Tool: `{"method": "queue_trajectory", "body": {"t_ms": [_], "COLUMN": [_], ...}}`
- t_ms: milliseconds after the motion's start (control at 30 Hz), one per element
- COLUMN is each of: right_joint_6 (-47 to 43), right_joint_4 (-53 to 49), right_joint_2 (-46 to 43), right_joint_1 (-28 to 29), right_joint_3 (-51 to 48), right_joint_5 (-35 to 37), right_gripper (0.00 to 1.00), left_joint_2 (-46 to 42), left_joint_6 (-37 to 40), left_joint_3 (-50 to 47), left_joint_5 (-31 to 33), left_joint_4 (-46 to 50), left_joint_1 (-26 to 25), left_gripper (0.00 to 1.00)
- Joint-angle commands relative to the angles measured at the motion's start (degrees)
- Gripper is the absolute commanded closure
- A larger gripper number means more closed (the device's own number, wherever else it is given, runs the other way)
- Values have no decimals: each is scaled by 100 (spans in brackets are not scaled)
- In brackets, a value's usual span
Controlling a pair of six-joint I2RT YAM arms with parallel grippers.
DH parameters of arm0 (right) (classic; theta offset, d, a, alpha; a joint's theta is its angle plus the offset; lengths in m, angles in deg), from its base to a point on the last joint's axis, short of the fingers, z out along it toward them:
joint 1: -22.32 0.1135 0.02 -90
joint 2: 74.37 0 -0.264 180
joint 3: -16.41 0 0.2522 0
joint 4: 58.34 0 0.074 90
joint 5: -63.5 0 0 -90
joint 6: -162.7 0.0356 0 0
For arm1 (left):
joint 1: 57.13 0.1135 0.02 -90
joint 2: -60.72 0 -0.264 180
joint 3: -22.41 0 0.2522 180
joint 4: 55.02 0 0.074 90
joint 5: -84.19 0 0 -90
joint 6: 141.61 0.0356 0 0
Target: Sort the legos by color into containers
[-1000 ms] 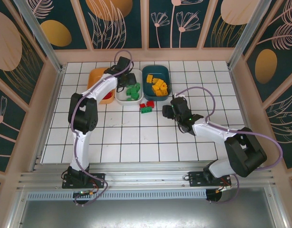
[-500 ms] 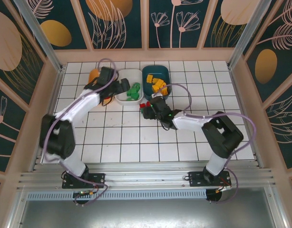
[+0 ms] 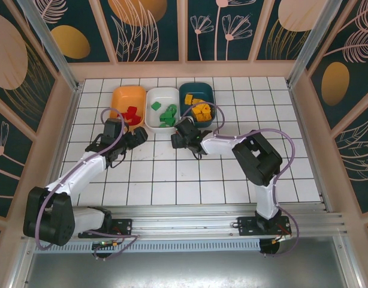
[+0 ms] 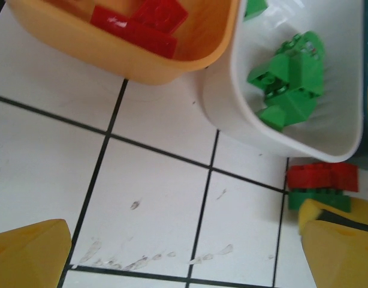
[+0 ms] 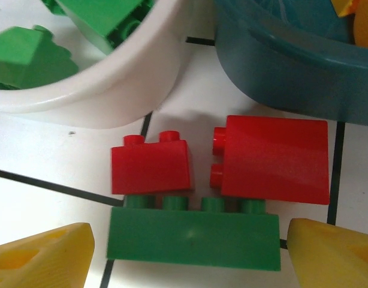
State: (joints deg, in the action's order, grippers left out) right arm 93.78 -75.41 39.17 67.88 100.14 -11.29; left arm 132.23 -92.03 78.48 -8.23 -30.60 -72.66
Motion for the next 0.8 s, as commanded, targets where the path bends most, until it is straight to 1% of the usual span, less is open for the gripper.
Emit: {"method": "queue_trajectory", "body": {"t_ms": [0,100,200,300,367,500,600,700,767], "right_joint_6": [211,220,221,197,186,94,66,-59,-213], "right_joint_4": [-467,-552,-501,-425,-456,-298,-390,-317,-185], "right_joint_2": [221,401,438,322,182,-272,-658,-1054,-1053], "right_joint_1": [66,67,90,119,175,260,293,327,295], "right_joint_3": [326,495,512,437,366,14,-73,-94,73], "right_joint_5": [420,494,463,421,493,486,487,510,457], "right_gripper": [16,18,27,38,42,44,46,45,45], "left_joint_2": [-30,8,39,39,39,62,150,78,-34], "left_joint_6": [-18,10,6,52,74,83,-47,-384,-770], "left_joint_3": [49,37,15,6,21,26,24,-202,-576], "left_joint_5": [-95,-75,-119,-34,-19,-15,97,185,180], "left_joint_4": [-233,-290,-318,-293,-257,-311,-349,-641,-1078], "left_joint_1": [-7,-5,-4,-8,-6,-4,0,-1,1], "left_gripper": [1,1,1,1,2,1,1,2,1]}}
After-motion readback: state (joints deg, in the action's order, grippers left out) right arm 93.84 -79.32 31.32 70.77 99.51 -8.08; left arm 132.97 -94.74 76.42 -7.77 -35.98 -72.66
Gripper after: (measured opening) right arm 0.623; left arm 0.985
